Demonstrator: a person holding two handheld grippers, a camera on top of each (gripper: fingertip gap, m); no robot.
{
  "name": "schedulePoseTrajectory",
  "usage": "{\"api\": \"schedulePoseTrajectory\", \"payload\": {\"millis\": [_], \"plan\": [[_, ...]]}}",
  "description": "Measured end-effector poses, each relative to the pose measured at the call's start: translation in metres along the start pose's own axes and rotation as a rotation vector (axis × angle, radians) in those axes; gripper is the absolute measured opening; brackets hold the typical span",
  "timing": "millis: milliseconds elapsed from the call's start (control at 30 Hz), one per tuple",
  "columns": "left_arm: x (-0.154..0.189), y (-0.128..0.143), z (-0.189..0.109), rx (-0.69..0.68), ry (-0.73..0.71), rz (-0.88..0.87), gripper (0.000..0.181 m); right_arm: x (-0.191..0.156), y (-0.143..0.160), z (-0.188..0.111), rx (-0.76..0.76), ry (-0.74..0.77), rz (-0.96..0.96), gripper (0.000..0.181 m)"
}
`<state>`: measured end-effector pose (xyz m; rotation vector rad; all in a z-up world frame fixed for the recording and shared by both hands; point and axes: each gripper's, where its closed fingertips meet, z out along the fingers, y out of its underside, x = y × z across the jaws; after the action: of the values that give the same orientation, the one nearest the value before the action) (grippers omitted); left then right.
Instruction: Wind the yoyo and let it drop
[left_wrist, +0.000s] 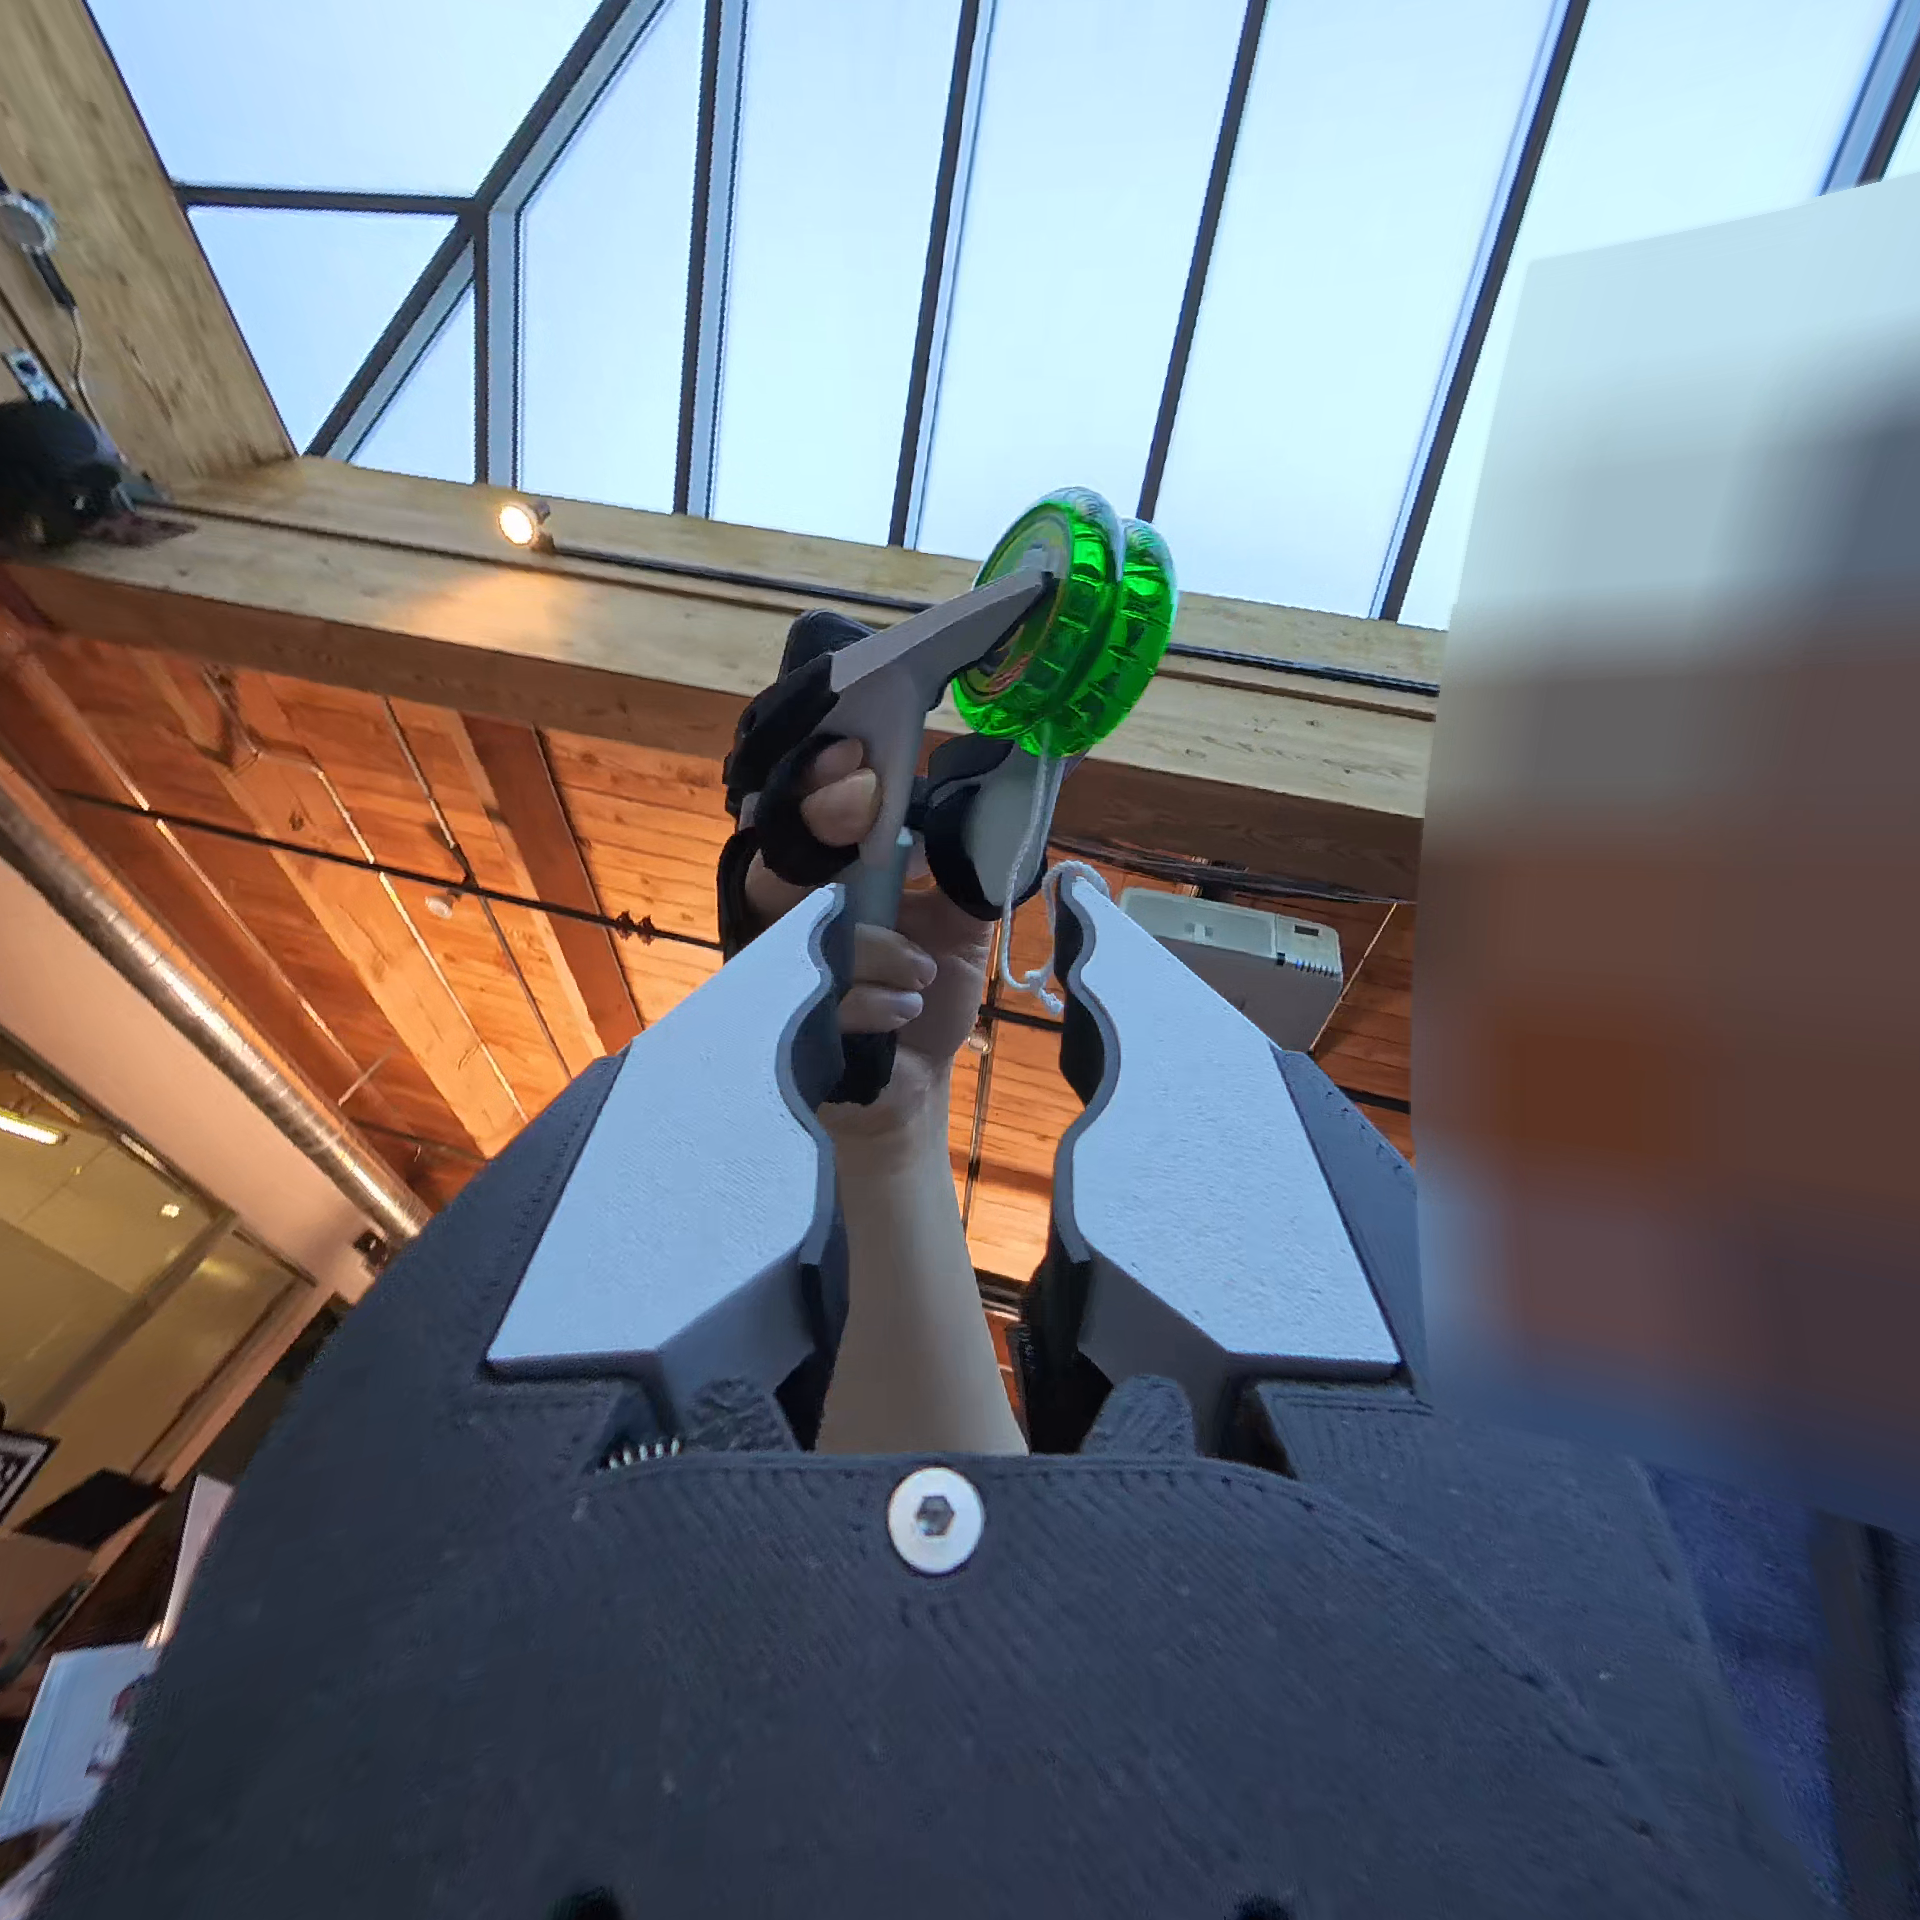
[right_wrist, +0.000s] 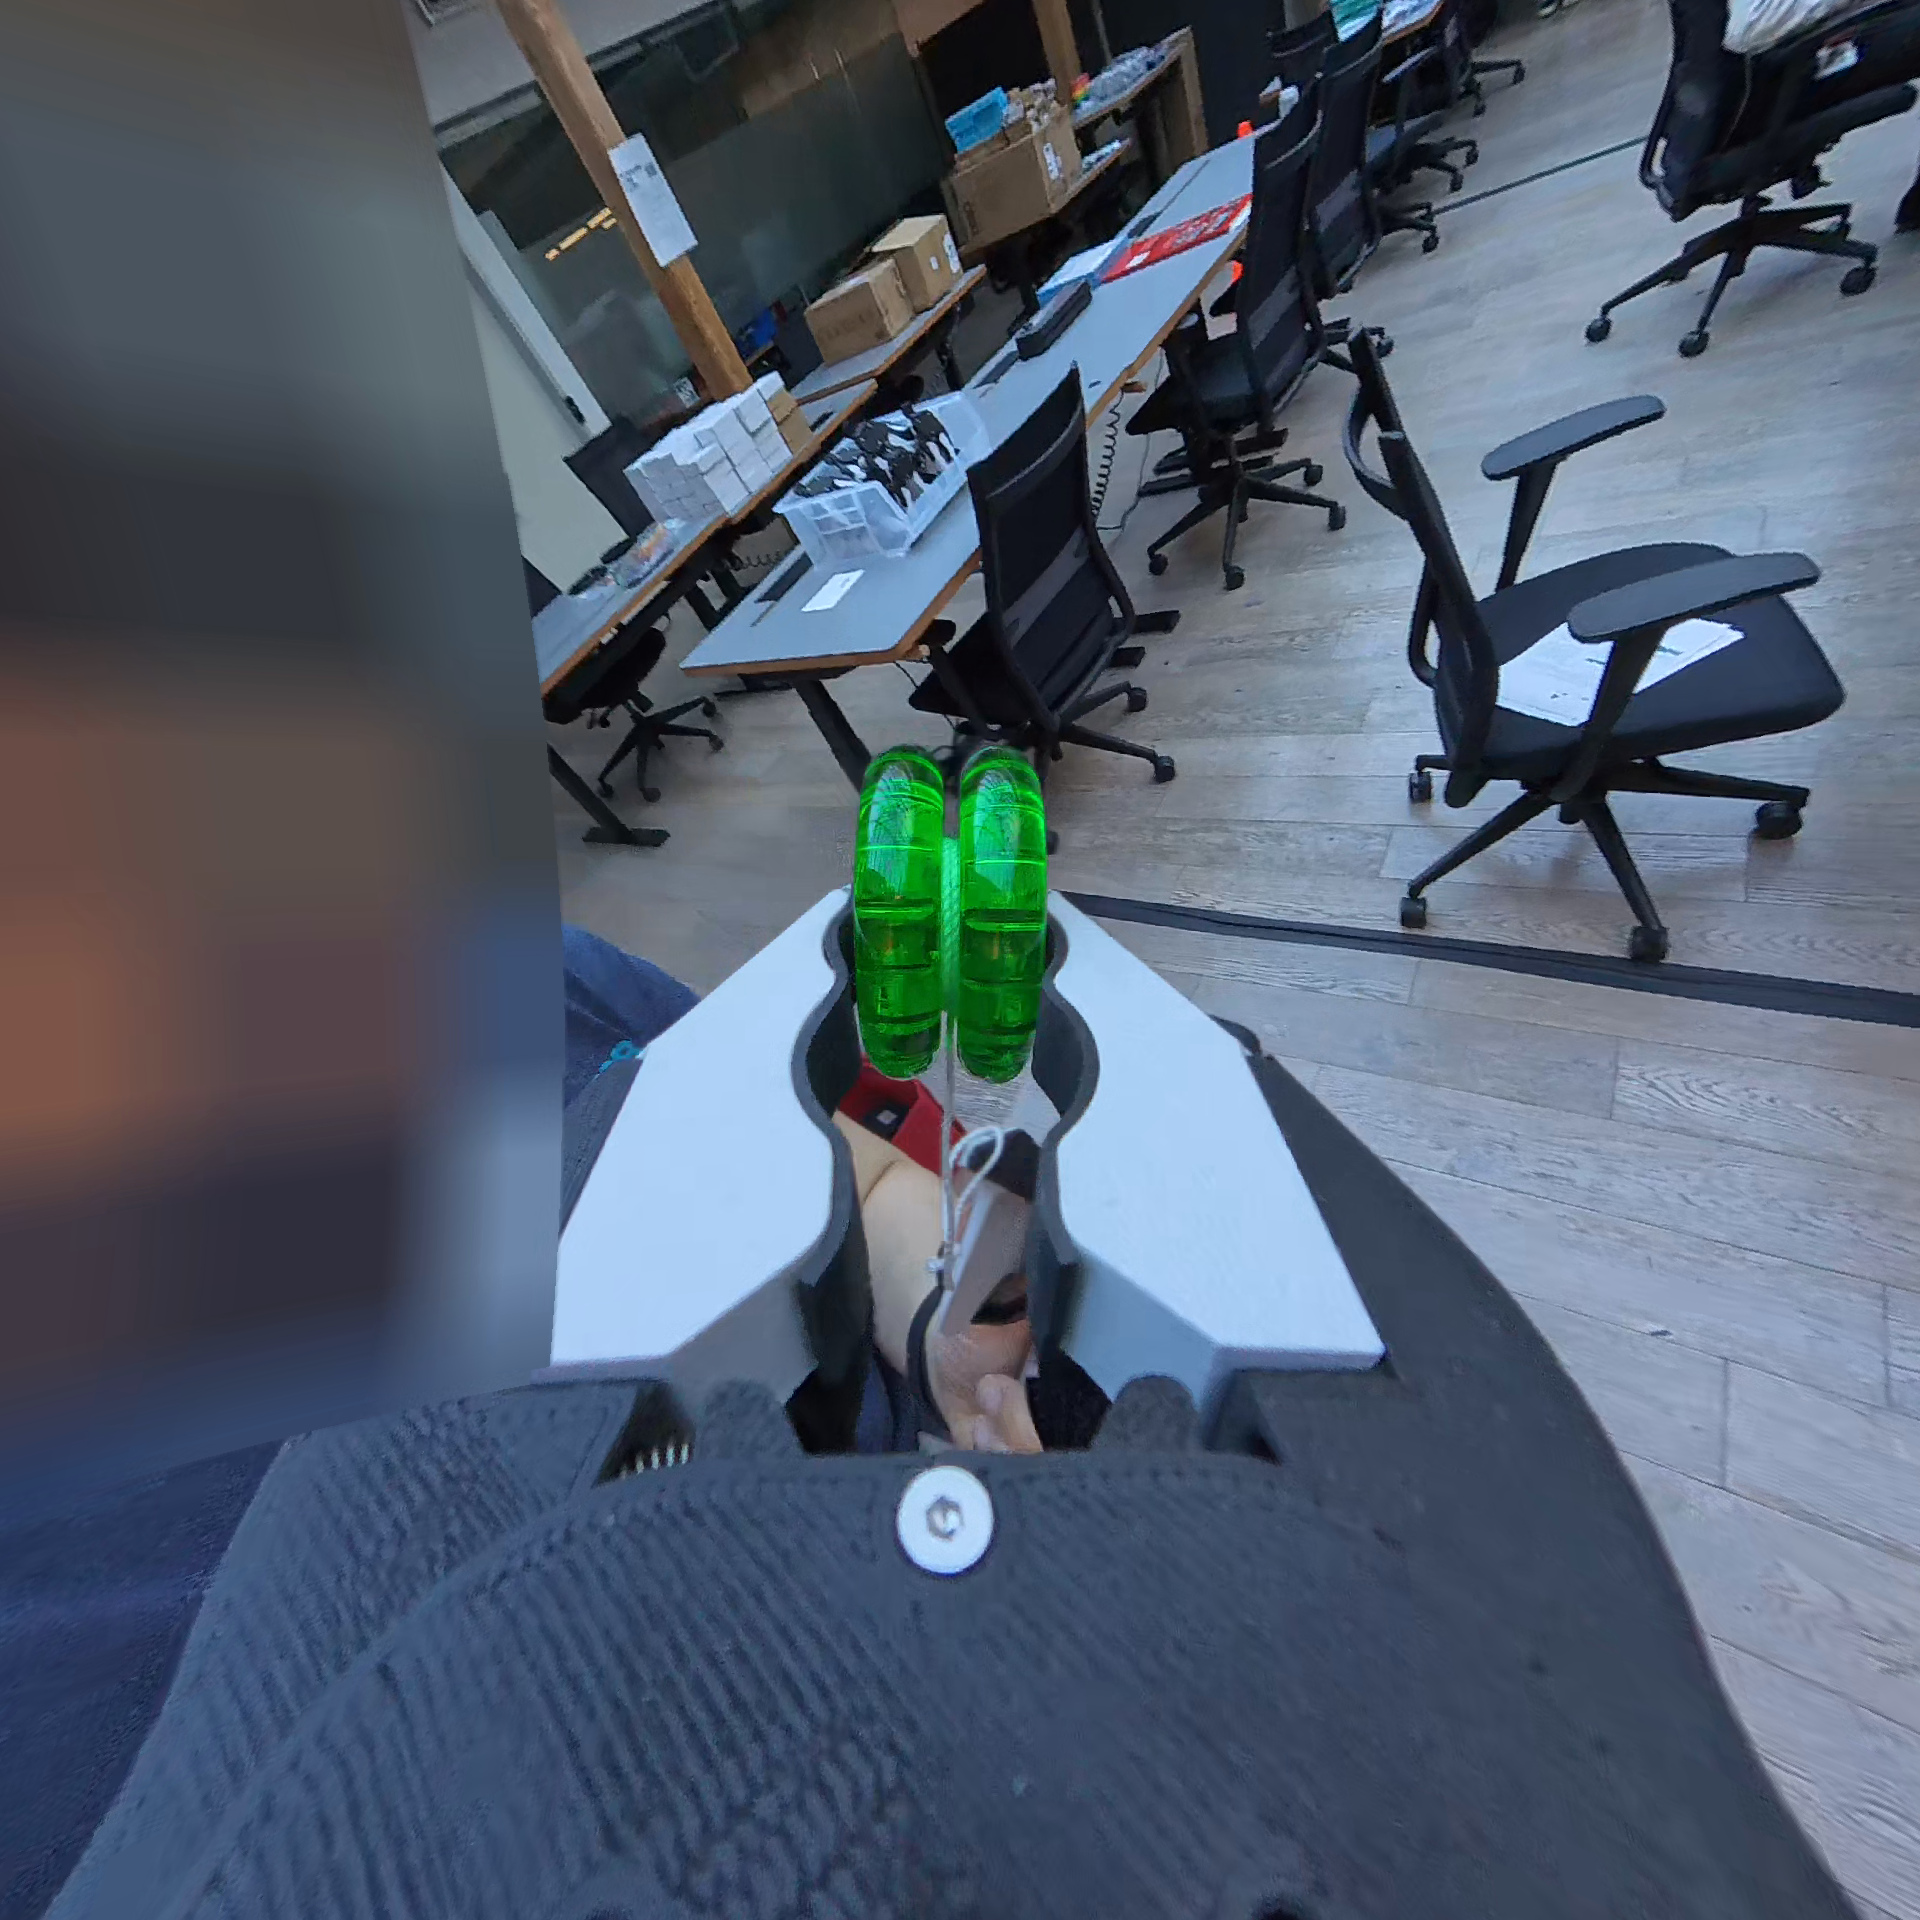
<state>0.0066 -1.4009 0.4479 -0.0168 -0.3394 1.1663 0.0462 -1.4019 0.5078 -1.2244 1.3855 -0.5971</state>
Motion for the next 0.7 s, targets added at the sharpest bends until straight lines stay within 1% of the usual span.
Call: {"api": "schedulePoseTrajectory", "payload": {"millis": [67, 167, 233, 300, 367, 433, 567, 700], "plan": [[0.004, -0.009, 0.006, 0.045, 0.021, 0.02, 0.041, 0.002, -0.006, 0.007, -0.012, 0.034, -0.029, 0.027], [0.011, -0.021, 0.012, 0.091, 0.057, 0.046, 0.042, 0.002, -0.022, 0.017, 0.026, 0.059, -0.045, 0.027], [0.015, -0.028, 0.014, 0.111, 0.089, 0.033, 0.043, 0.011, -0.029, 0.022, 0.046, 0.129, -0.07, 0.027], [0.015, -0.037, 0.015, 0.142, 0.094, 0.019, 0.043, 0.02, -0.024, 0.028, 0.013, 0.184, -0.113, 0.027], [0.016, -0.047, 0.014, 0.182, 0.099, 0.02, 0.044, 0.022, -0.015, 0.036, -0.005, 0.196, -0.127, 0.027], [0.018, -0.057, 0.01, 0.214, 0.092, 0.047, 0.043, 0.024, -0.008, 0.04, 0.013, 0.206, -0.132, 0.027], [0.022, -0.061, 0.008, 0.172, 0.077, 0.125, 0.035, 0.023, -0.011, 0.04, 0.099, 0.199, -0.124, 0.027], [0.024, -0.061, 0.005, 0.14, 0.078, 0.155, 0.024, 0.022, -0.019, 0.035, 0.14, 0.208, -0.127, 0.027]]}}
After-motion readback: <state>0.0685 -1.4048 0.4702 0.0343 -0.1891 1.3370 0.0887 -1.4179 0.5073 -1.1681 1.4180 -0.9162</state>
